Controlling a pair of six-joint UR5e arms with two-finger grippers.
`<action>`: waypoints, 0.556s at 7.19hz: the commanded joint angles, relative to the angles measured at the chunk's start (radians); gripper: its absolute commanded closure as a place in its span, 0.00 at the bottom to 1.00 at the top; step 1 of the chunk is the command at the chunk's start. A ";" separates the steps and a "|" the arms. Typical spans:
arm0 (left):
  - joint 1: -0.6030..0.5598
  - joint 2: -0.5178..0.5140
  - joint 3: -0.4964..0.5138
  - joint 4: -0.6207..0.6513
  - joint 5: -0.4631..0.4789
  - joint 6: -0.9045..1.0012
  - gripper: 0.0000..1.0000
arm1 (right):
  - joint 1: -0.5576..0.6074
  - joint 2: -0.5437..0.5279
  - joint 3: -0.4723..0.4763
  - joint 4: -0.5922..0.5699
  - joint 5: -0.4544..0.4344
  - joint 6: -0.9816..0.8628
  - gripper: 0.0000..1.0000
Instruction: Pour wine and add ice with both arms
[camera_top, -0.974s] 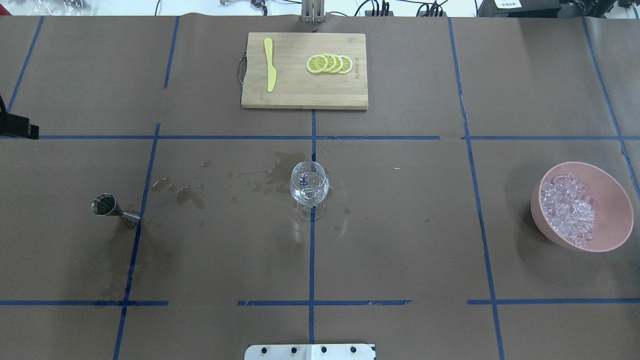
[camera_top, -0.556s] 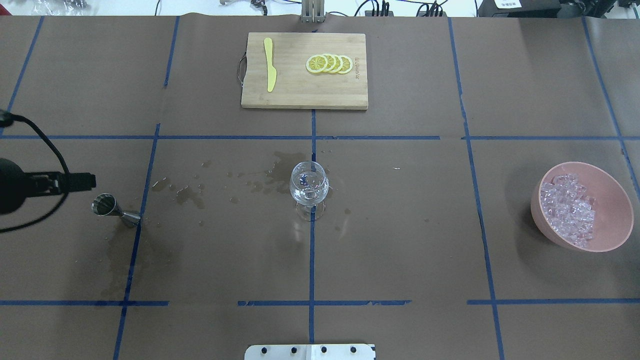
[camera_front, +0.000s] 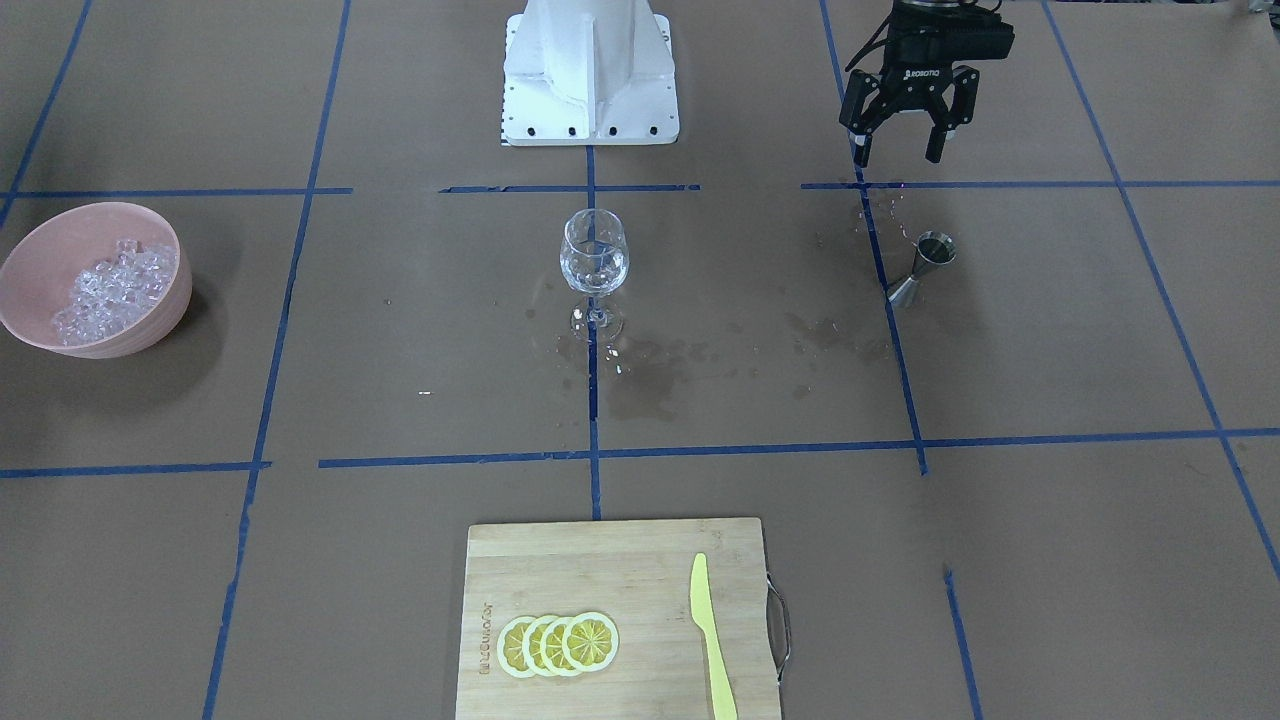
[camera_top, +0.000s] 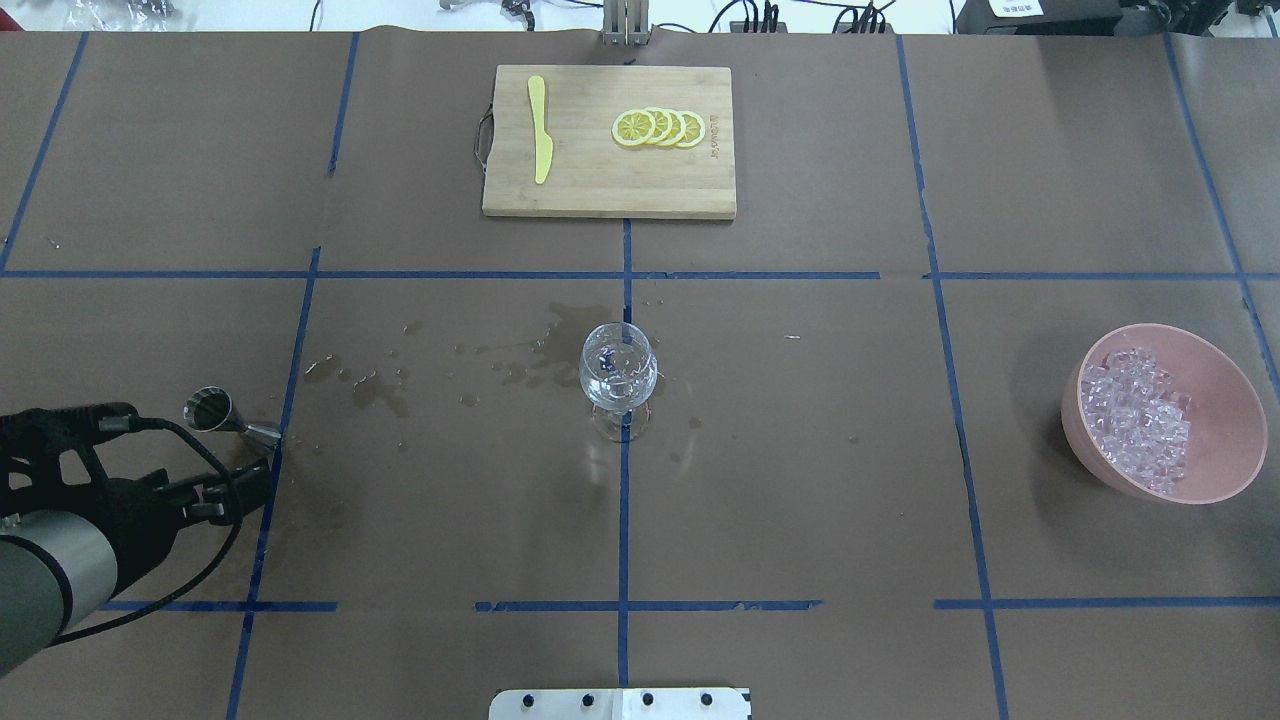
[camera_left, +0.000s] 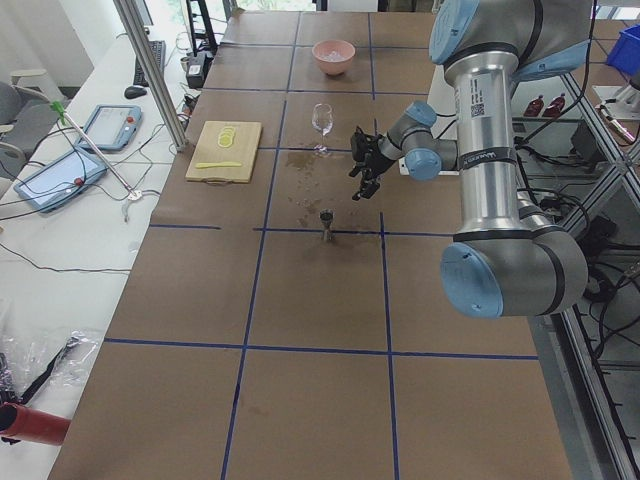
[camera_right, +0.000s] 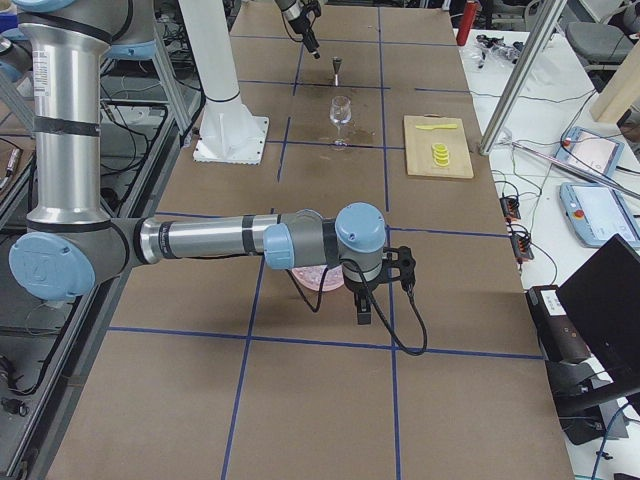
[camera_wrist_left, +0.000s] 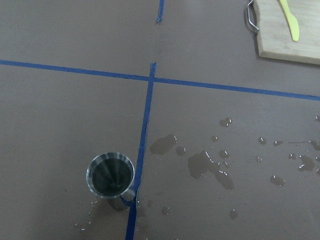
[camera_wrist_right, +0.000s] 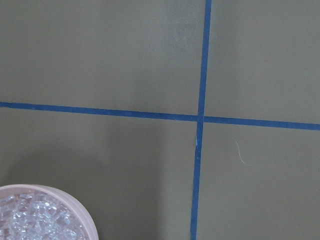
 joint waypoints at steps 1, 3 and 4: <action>0.106 0.046 0.031 0.009 0.162 -0.101 0.00 | -0.084 -0.049 0.167 -0.005 0.000 0.258 0.00; 0.164 0.046 0.149 0.014 0.329 -0.206 0.00 | -0.175 -0.046 0.223 -0.004 -0.015 0.363 0.00; 0.170 0.040 0.174 0.015 0.383 -0.206 0.00 | -0.195 -0.046 0.242 -0.004 -0.026 0.370 0.00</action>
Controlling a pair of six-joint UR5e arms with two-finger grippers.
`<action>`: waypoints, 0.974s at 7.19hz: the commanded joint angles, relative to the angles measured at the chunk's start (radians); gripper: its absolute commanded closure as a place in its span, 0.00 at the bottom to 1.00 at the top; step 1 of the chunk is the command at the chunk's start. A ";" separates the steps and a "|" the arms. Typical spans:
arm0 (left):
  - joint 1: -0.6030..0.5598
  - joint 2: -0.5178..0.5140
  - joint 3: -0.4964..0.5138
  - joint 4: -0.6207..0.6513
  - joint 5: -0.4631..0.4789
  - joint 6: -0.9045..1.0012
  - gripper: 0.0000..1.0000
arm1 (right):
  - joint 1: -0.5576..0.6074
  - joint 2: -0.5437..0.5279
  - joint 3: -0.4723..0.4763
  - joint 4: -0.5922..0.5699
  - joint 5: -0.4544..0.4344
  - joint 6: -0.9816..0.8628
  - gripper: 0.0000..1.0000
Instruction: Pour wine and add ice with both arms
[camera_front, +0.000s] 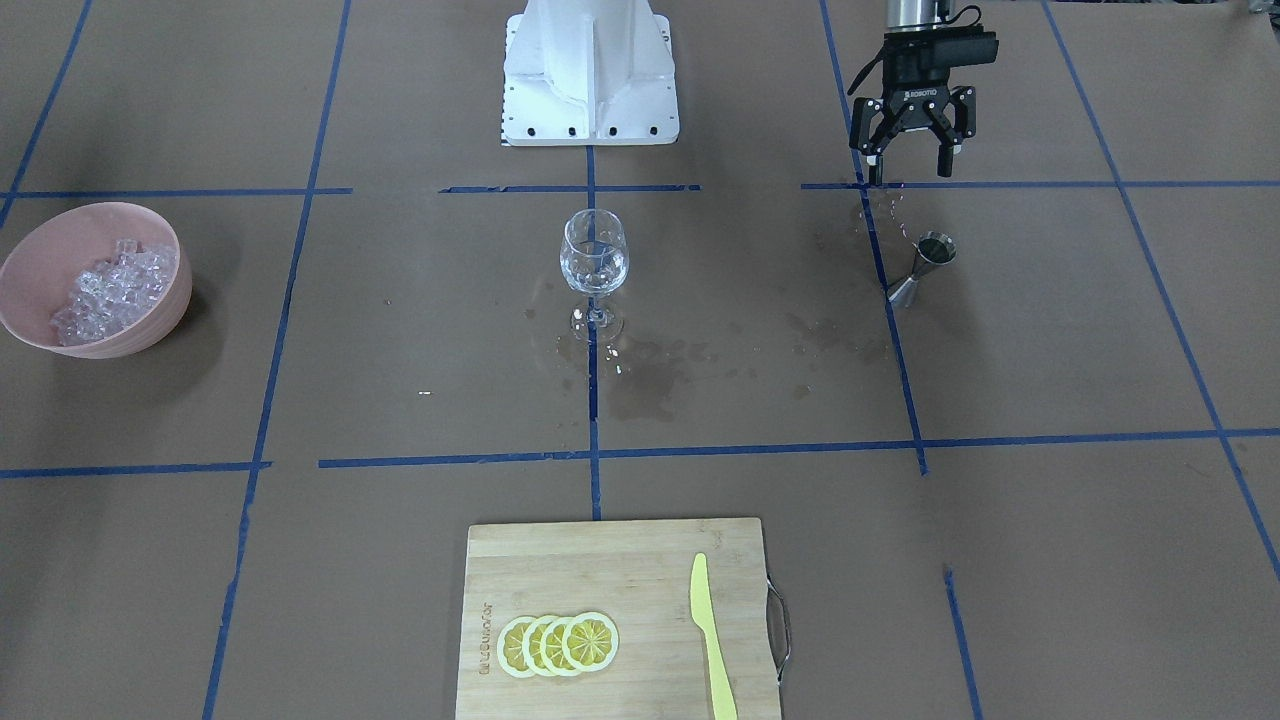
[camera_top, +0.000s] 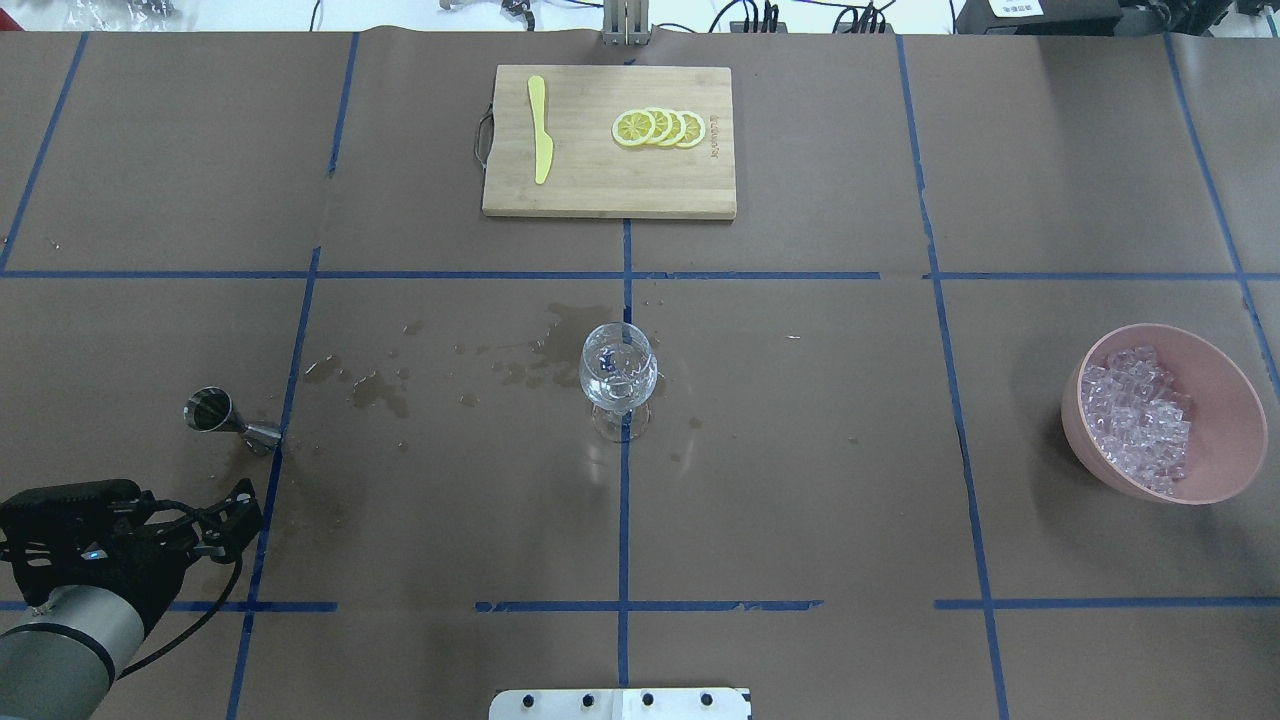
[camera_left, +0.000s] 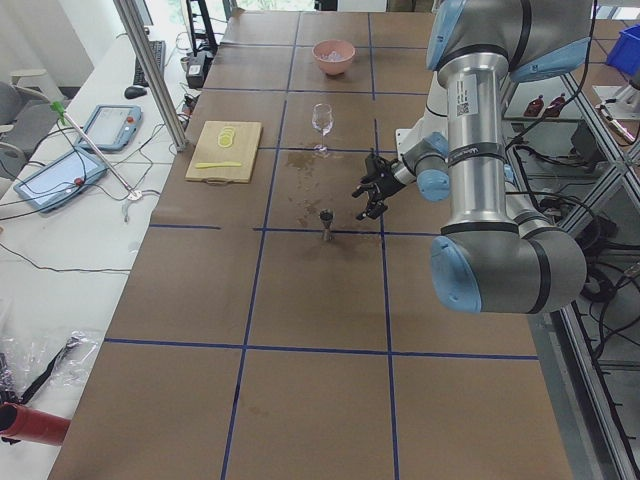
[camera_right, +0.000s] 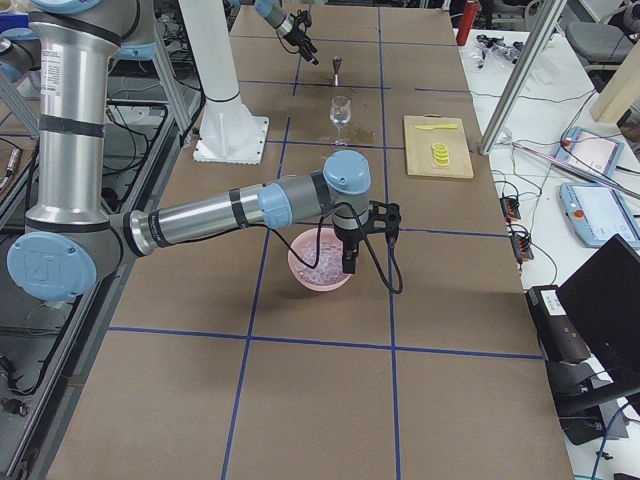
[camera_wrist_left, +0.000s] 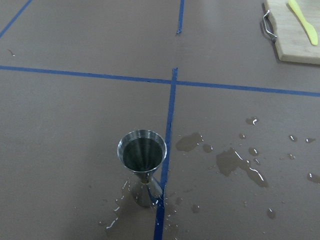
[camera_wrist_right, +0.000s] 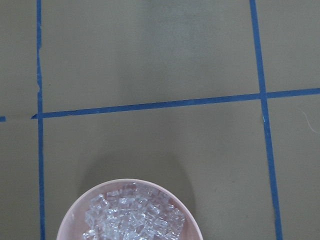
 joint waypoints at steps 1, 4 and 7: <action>0.020 -0.027 0.101 0.003 0.120 -0.021 0.00 | -0.056 0.004 0.036 0.000 -0.013 0.049 0.00; 0.020 -0.182 0.296 0.008 0.252 -0.023 0.00 | -0.088 0.010 0.055 0.000 -0.020 0.084 0.00; 0.002 -0.196 0.328 0.008 0.304 -0.027 0.01 | -0.090 0.010 0.056 0.002 -0.019 0.090 0.00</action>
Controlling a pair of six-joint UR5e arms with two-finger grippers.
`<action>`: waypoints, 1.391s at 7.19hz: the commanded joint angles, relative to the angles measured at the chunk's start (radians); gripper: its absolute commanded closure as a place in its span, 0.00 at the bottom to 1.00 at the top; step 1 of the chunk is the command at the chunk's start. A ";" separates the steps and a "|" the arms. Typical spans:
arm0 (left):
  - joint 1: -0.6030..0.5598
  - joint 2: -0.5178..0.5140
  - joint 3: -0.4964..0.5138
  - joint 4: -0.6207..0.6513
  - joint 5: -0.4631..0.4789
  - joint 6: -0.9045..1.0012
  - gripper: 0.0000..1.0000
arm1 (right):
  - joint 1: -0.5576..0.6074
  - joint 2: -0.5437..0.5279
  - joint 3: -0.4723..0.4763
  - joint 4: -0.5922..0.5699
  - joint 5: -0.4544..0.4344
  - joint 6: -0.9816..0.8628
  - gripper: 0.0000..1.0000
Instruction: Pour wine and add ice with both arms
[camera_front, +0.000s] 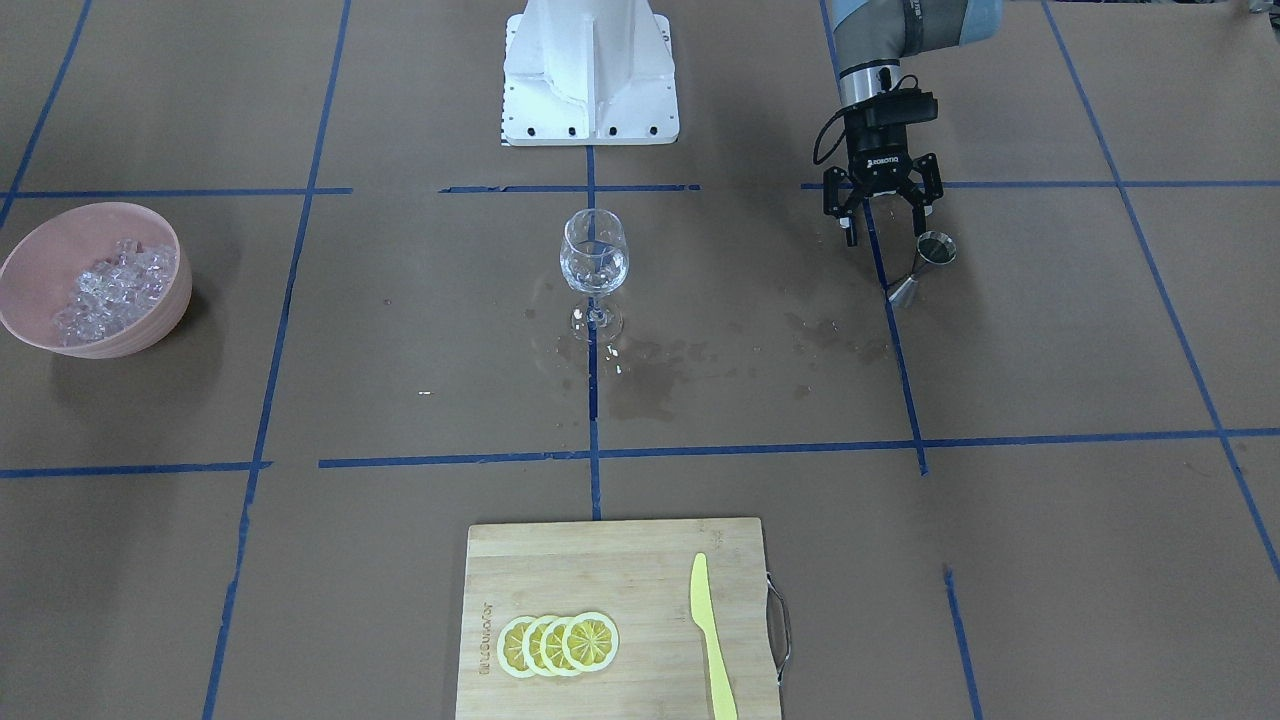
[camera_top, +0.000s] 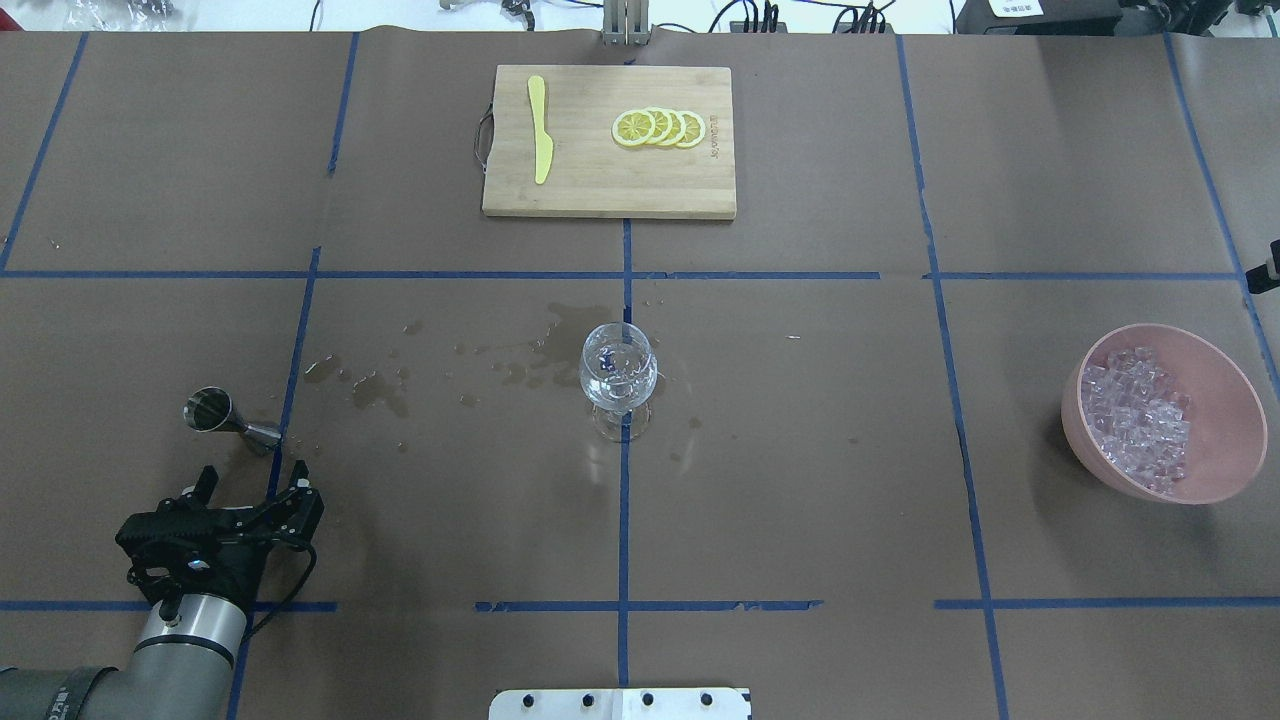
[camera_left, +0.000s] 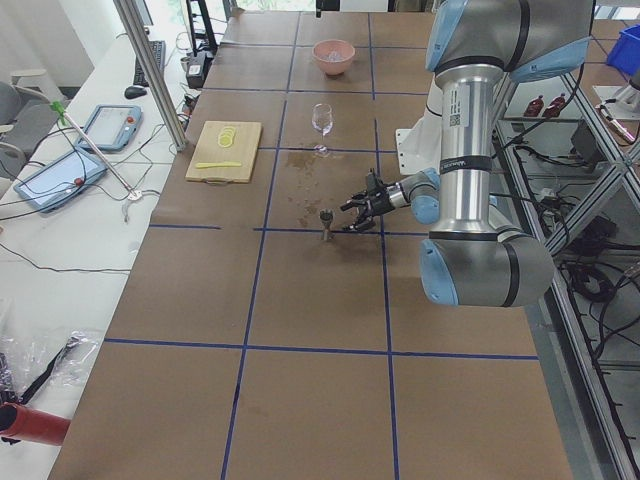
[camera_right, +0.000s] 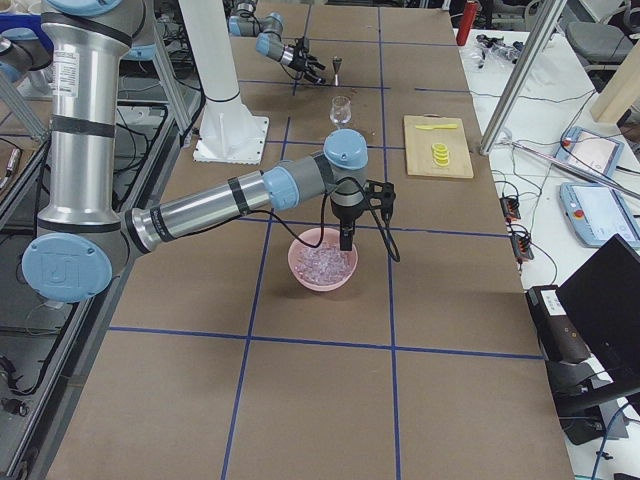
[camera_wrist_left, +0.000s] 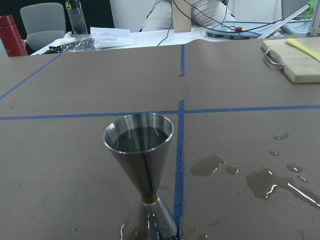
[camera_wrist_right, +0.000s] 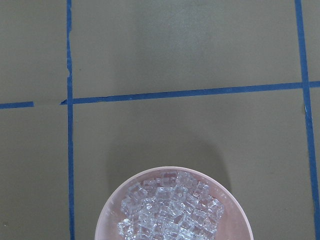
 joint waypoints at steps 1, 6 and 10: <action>-0.013 0.004 0.037 0.002 0.033 -0.036 0.01 | -0.001 0.000 0.006 -0.001 0.001 0.005 0.00; -0.079 -0.012 0.072 0.000 0.089 -0.069 0.04 | -0.005 0.000 0.009 0.000 0.001 0.006 0.00; -0.094 -0.068 0.149 0.000 0.136 -0.133 0.06 | -0.005 0.000 0.011 -0.001 0.001 0.006 0.00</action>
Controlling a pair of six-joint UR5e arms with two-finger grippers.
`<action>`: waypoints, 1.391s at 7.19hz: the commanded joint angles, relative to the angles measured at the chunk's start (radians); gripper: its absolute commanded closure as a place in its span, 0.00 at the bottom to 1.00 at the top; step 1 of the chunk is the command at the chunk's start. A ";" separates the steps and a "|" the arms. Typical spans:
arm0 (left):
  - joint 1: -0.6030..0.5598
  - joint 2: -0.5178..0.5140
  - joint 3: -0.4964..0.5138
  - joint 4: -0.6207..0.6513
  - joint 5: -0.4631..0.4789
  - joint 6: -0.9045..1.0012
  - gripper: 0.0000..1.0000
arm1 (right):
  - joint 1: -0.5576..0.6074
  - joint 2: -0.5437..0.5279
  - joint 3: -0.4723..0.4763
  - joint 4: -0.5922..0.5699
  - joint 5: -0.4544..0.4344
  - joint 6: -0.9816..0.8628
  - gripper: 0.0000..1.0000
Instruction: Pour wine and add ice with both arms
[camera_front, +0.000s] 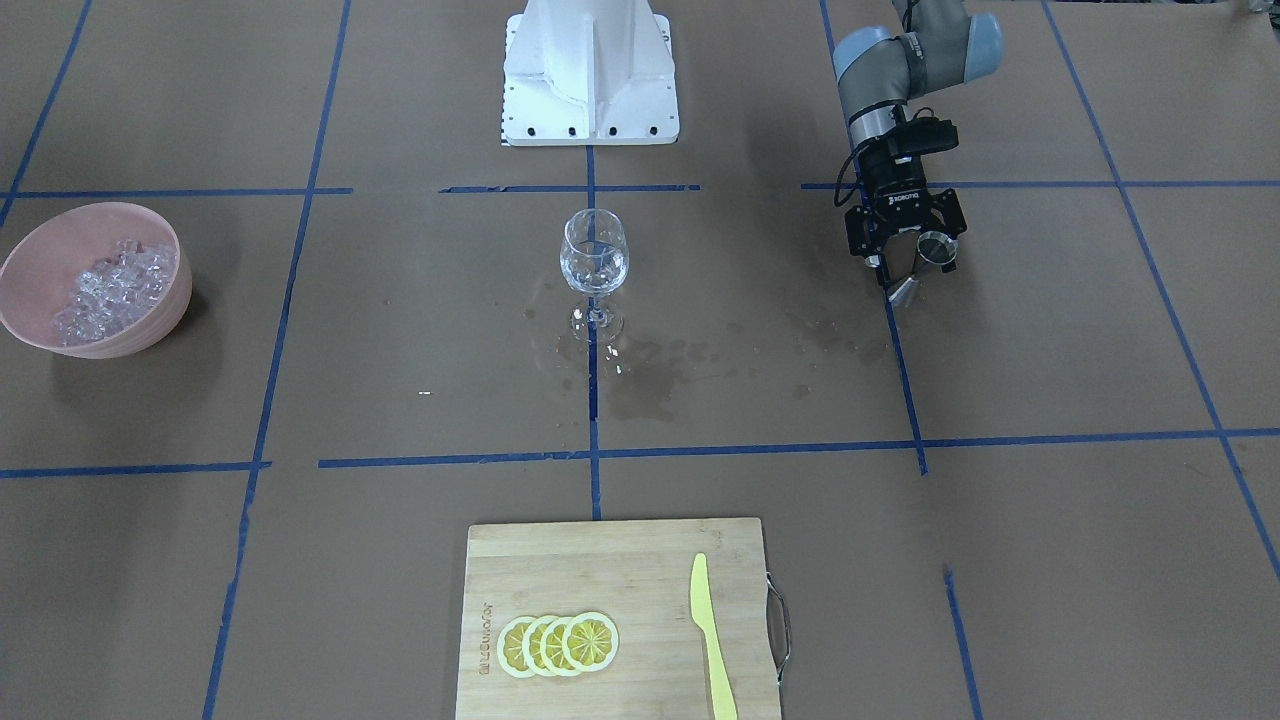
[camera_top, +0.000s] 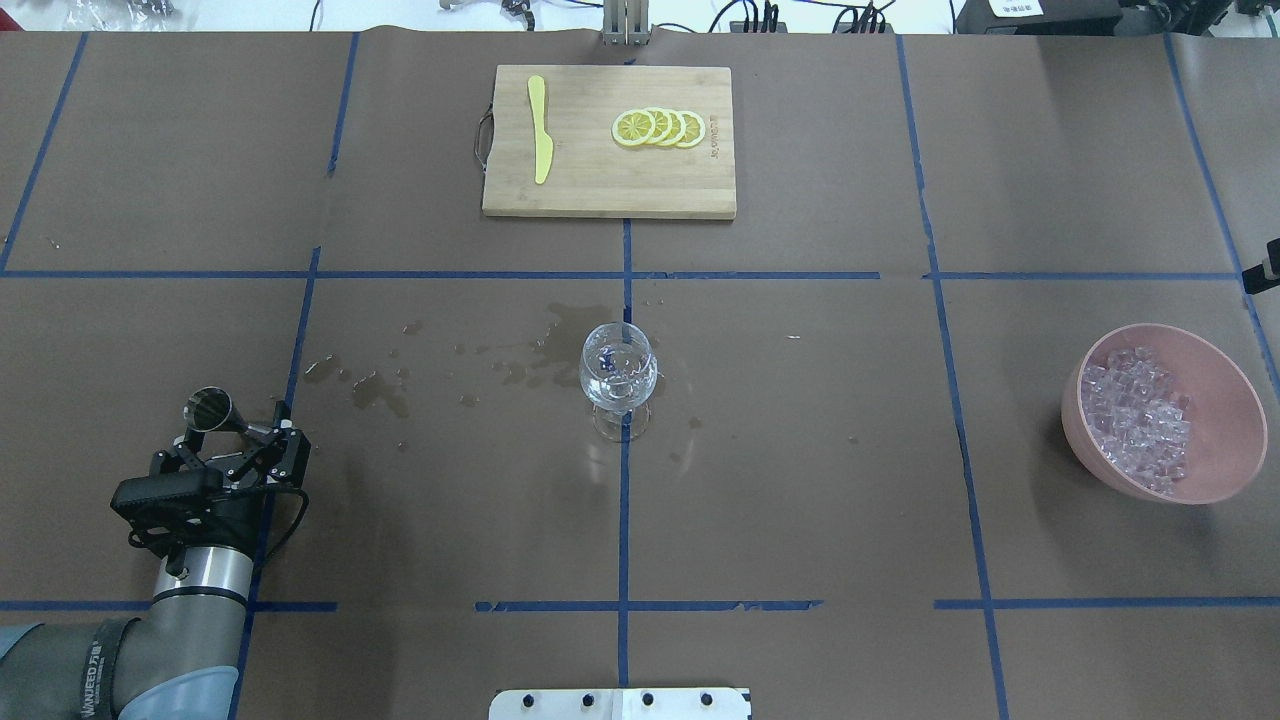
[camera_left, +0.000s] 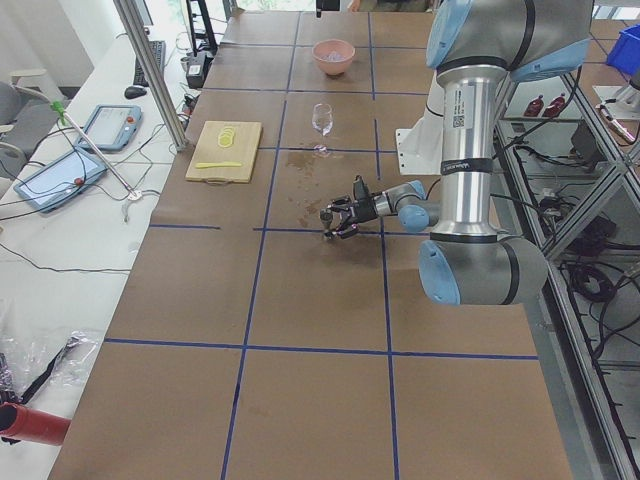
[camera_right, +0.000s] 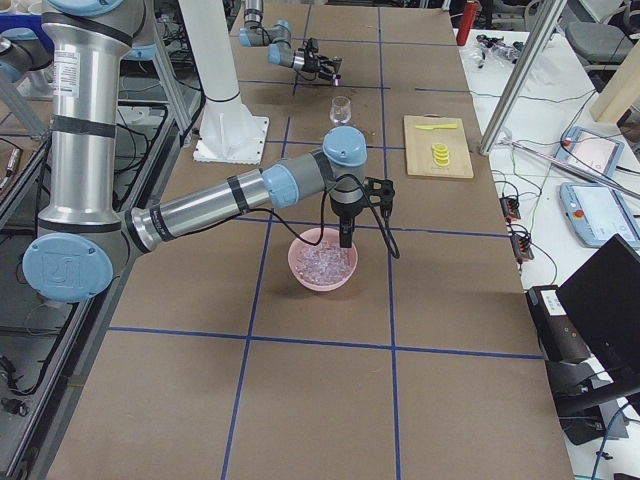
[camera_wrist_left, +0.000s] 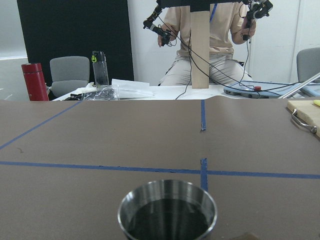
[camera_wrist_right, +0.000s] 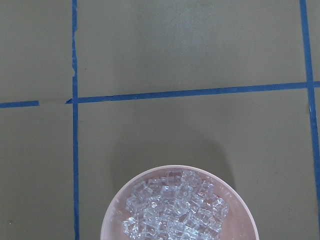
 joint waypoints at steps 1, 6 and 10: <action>-0.003 -0.003 0.020 0.000 0.016 -0.009 0.08 | 0.000 -0.001 0.000 0.001 0.000 0.000 0.00; -0.003 0.003 0.025 0.000 0.016 -0.009 0.32 | 0.000 -0.002 0.000 -0.001 0.000 0.000 0.00; 0.000 0.002 0.045 0.000 0.016 -0.038 0.53 | 0.000 -0.002 0.000 -0.001 0.000 0.000 0.00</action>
